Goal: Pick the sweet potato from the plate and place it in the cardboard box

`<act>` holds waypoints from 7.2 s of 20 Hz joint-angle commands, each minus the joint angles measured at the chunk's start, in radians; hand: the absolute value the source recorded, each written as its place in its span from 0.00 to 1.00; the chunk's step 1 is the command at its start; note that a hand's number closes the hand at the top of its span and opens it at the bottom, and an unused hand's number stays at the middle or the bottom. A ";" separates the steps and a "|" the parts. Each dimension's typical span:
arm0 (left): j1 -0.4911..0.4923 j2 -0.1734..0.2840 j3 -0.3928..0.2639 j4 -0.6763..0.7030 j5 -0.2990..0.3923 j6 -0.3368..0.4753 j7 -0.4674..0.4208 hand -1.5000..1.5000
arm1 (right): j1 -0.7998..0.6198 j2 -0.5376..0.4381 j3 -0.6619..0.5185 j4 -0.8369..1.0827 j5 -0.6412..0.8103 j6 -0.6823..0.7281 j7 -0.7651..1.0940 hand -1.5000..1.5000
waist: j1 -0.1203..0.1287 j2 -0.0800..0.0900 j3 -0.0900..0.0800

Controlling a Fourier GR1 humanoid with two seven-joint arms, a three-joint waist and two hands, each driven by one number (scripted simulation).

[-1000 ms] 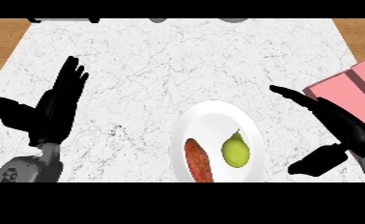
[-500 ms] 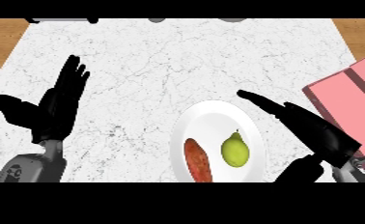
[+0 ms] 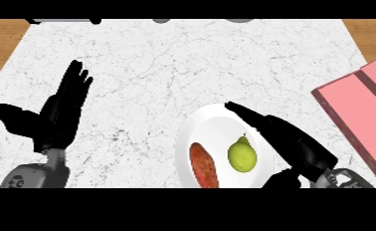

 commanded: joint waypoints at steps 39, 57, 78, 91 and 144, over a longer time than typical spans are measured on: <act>-0.021 -0.108 0.178 0.018 -0.093 -0.174 0.057 0.50 | 0.162 0.397 0.072 0.311 0.514 0.060 -0.207 0.00 | -0.001 0.001 0.000; 0.005 -0.177 0.163 0.022 -0.182 -0.162 0.007 0.50 | 0.201 0.394 0.047 0.378 0.599 0.042 -0.330 0.00 | -0.002 0.000 0.000; 0.029 -0.159 0.190 -0.048 -0.161 -0.197 0.070 0.50 | 0.211 0.372 0.155 0.305 0.865 -0.156 -0.441 1.00 | -0.002 -0.001 0.000; 0.039 -0.192 0.153 -0.119 -0.187 -0.150 0.138 0.50 | 0.345 0.155 0.537 -0.327 1.320 0.011 -0.195 1.00 | -0.011 -0.007 0.000; 0.007 -0.170 0.177 -0.079 -0.174 -0.198 0.110 0.50 | -0.041 -0.051 -0.819 0.648 1.046 -0.099 -0.813 0.00 | 0.008 0.002 0.001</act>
